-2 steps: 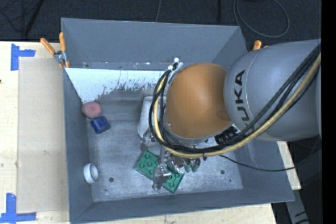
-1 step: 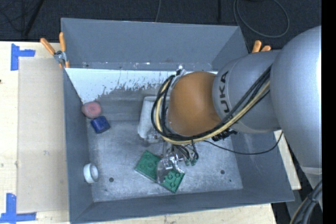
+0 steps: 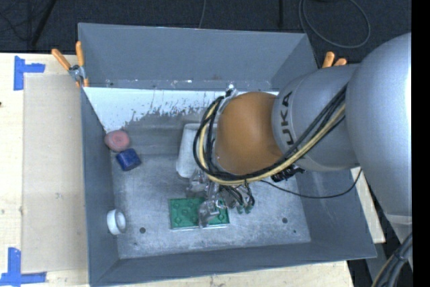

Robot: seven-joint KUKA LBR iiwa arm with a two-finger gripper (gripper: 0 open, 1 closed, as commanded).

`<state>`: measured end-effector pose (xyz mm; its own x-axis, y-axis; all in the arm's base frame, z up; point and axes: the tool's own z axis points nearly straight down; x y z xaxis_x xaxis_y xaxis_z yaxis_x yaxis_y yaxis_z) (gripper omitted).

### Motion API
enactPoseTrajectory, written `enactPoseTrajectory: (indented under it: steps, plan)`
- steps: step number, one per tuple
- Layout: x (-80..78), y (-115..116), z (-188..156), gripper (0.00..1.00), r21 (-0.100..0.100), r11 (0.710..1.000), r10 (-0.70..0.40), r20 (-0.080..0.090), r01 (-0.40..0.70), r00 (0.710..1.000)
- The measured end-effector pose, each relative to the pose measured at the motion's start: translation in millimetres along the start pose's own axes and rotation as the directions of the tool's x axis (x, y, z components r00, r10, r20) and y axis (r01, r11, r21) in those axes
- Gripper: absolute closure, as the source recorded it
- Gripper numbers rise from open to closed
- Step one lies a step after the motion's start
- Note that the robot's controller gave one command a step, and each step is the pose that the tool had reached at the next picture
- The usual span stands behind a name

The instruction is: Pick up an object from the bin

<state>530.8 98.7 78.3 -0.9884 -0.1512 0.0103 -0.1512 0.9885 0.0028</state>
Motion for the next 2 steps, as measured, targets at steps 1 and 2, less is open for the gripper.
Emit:
enactPoseTrajectory:
  steps: [1, 2]
  plan:
    - [-12.9, -32.9, -115.2, 1.0, 0.004, 1.0, -0.008, 0.018, 0.008, 1.0]
    - [-15.3, -14.7, -192.5, 1.0, 0.002, 1.0, 0.005, 0.019, -0.006, 1.0]
